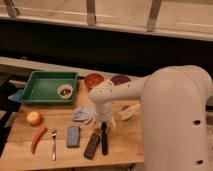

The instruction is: Wipe purple bowl with brush

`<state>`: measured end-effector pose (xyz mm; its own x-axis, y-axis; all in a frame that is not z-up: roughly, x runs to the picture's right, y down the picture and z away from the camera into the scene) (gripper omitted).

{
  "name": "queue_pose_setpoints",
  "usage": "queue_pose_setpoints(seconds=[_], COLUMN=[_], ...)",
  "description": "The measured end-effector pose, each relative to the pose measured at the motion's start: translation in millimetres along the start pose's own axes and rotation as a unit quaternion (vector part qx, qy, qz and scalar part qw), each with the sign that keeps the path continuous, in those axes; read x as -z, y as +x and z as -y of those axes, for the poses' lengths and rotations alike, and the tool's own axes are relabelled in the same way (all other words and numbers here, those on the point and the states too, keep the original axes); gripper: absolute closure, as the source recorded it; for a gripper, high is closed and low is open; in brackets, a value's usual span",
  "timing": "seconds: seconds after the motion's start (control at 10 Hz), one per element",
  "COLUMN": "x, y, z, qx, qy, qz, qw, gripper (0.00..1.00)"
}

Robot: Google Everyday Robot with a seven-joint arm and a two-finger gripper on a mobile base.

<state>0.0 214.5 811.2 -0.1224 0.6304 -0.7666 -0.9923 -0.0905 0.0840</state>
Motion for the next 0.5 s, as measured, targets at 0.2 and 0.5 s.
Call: queue_pose_setpoints(seconds=[0.2,0.5], x=[-7.1,-5.2], y=[-2.3,-4.4], z=[1.6,4.7], qx=[-0.008,-0.014], qy=[0.003,0.006], qz=[-0.003,0.003], qw=[1.0,0.9999], gripper=[0.46,0.77])
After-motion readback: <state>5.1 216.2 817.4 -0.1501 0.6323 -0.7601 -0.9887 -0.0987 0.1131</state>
